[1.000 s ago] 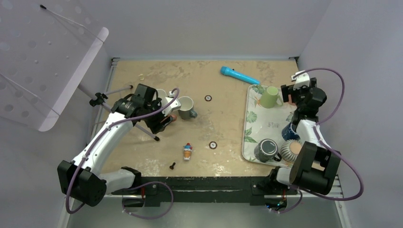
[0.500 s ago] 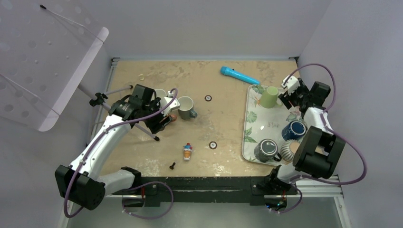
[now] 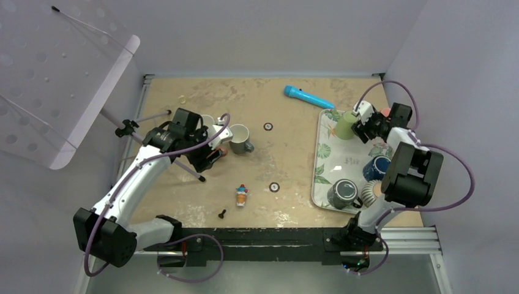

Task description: Turn the mug right side up

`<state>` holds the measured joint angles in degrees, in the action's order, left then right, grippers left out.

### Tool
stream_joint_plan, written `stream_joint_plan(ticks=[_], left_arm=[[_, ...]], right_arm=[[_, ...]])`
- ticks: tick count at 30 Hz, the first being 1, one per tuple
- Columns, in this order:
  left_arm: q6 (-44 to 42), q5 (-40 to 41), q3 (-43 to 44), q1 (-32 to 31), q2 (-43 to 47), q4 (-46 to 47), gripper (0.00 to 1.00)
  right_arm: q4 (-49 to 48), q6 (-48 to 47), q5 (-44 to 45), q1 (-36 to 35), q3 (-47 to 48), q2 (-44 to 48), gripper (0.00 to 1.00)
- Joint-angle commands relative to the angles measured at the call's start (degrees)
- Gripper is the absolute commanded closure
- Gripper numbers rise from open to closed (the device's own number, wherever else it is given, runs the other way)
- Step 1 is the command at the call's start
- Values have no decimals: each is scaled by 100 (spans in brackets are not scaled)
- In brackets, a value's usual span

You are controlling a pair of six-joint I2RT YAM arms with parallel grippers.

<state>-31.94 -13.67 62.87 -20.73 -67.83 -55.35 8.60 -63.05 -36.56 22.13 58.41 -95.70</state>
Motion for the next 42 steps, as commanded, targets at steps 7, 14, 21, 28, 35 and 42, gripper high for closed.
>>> stream_joint_plan(ticks=[7,14,21,28,35,42], left_arm=[[188,33,285,18,-76,27,32],[161,-162,424,16,-34,-163,32],[205,-1639,1418,22,195,-932,20],[1286,-3588,3247,30,346,-1247,13],[3795,-4533,3889,34,372,73,8],[6292,-4867,3290,60,239,2139,10]], right_arm=[[683,-238,-163,-196,880,-528,83],[593,-317,-252,-578,1025,38,100],[-1709,1463,-534,-1287,652,1738,100],[-3899,3513,-355,-2829,-258,3566,100],[-6224,5182,-30,-4821,-1222,4278,100],[-6947,5709,345,-5967,-1151,3985,100]])
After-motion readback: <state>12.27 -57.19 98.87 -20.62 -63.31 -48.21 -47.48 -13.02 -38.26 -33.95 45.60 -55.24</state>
